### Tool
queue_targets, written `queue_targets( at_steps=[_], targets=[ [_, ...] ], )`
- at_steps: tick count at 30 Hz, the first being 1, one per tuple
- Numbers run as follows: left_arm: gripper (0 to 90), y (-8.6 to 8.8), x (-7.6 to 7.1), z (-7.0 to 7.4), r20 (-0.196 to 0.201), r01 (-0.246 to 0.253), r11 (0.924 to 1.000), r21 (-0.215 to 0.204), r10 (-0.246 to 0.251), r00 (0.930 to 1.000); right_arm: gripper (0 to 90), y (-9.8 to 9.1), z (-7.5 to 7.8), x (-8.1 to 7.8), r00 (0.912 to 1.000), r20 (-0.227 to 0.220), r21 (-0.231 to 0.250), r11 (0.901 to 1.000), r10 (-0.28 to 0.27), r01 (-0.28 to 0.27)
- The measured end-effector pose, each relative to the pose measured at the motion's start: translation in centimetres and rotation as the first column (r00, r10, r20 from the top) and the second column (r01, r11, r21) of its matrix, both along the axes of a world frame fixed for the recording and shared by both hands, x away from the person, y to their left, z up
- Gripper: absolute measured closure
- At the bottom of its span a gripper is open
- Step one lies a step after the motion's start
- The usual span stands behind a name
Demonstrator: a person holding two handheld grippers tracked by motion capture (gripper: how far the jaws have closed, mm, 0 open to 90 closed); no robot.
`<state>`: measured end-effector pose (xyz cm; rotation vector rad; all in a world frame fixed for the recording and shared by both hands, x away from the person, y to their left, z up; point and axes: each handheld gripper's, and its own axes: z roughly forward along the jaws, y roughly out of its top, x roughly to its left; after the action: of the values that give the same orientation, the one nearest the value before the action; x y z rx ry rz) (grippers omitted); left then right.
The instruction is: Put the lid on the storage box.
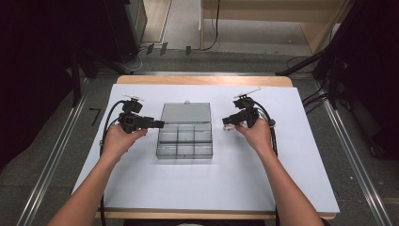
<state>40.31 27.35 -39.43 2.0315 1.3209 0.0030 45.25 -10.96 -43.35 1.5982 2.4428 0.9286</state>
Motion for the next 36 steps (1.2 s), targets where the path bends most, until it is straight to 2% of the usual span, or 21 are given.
queue_targets(
  at_steps=[3,15,19,21,31,36],
  targets=[
    [36.9,0.2,-0.1,-0.2,-0.005,-0.006,1.0000,-0.001,0.006,1.0000,32.4,0.0,-0.2,0.5,0.9999,-0.009,-0.036,0.9993,-0.006,0.006],
    [37.0,0.8,-0.4,-0.6,-0.016,-0.020,0.9998,0.007,0.021,0.9997,31.9,0.6,-1.2,1.8,0.9996,-0.021,-0.071,0.9974,-0.016,0.015],
    [37.0,0.9,-0.4,-0.8,-0.022,-0.023,0.9997,0.006,0.023,0.9995,31.3,0.8,-1.7,2.0,0.9990,-0.040,-0.086,0.9962,-0.019,0.015],
    [37.0,0.9,-0.4,-0.9,-0.024,-0.023,0.9997,0.007,0.023,0.9994,31.2,1.0,-1.8,2.1,0.9993,-0.034,-0.120,0.9927,-0.013,0.009],
    [36.9,0.9,-0.4,-1.0,-0.030,-0.023,0.9997,0.007,0.023,0.9993,31.4,1.3,-1.9,2.0,0.9994,-0.033,-0.163,0.9865,0.004,-0.009],
    [36.9,0.9,-0.3,-1.1,-0.033,-0.025,0.9997,0.006,0.026,0.9991,32.7,1.4,-1.9,1.7,0.9990,-0.041,-0.209,0.9776,0.016,-0.024]
  ],
)
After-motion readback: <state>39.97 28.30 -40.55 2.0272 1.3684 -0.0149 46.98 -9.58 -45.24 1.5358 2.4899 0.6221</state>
